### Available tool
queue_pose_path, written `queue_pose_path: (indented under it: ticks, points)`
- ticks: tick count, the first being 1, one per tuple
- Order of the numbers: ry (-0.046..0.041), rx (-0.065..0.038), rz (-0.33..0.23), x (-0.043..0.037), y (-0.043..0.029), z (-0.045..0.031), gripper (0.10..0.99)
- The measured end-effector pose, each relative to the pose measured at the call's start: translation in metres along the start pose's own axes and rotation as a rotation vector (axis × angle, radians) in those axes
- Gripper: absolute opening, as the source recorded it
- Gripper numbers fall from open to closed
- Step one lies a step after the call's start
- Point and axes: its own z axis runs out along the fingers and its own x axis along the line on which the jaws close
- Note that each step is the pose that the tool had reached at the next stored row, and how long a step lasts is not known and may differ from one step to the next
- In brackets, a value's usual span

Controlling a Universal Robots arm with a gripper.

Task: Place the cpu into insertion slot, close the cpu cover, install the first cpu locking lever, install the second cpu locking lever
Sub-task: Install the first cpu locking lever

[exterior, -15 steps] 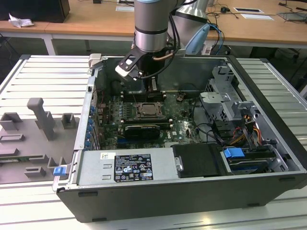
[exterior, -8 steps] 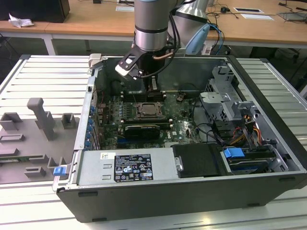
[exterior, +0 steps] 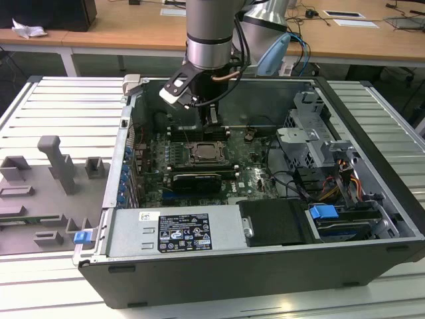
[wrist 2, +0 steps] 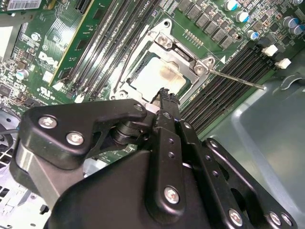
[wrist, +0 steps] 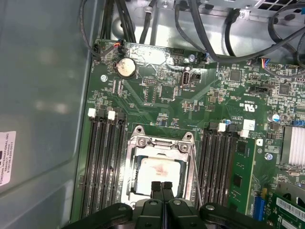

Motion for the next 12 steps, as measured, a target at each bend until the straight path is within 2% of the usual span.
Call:
queue_pose_path:
  ticks: [12]
  points:
    - [-0.0001,0.000,0.000,-0.0001,0.0002,-0.0054,0.106]
